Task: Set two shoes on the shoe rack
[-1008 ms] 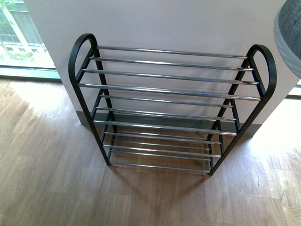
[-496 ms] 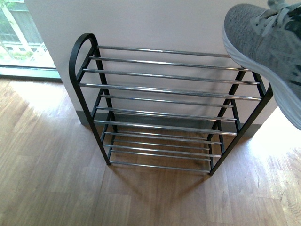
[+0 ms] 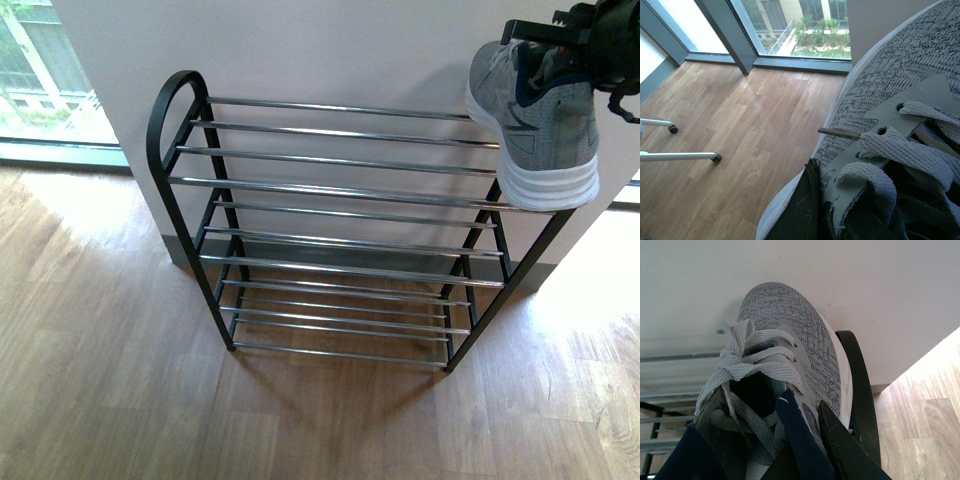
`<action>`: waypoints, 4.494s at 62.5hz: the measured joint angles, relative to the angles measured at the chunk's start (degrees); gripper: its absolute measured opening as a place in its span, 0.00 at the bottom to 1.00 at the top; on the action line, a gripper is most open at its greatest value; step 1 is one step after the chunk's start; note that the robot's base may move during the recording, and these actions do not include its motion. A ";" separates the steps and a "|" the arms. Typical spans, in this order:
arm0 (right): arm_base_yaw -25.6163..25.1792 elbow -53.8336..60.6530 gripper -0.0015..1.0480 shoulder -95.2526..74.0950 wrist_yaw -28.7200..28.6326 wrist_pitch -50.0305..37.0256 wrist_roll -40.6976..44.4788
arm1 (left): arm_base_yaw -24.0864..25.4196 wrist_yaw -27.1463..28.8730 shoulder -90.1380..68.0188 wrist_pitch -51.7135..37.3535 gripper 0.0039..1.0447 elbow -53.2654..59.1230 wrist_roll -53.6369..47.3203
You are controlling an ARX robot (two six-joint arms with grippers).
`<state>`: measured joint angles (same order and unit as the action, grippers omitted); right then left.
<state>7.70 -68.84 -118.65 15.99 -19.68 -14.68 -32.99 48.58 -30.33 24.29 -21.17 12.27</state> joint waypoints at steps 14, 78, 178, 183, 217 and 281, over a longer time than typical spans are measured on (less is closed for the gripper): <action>-2.27 -2.86 0.01 -6.84 2.84 0.79 -5.62 | 0.00 0.02 0.00 0.00 0.01 0.00 0.00; -7.65 9.01 0.92 14.60 -6.75 11.17 2.08 | 0.00 -0.07 0.00 0.00 0.01 0.00 0.00; -7.76 67.69 0.01 77.35 -16.02 -20.06 14.40 | 0.00 -0.07 0.00 0.00 0.01 0.00 0.00; -7.76 67.71 0.01 80.32 -16.02 -17.51 14.40 | 0.00 -0.07 0.00 0.00 0.01 0.00 0.00; -7.76 67.76 0.01 97.46 -16.02 -1.49 14.43 | 0.02 -0.07 0.00 0.00 0.01 0.00 0.00; -7.76 67.76 0.01 118.27 -16.00 19.50 14.45 | 0.00 -0.09 -0.02 0.00 0.01 0.00 0.00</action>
<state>-0.05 -1.08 -0.38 -0.01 -0.19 -0.23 -32.99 48.49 -30.35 24.29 -21.17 12.27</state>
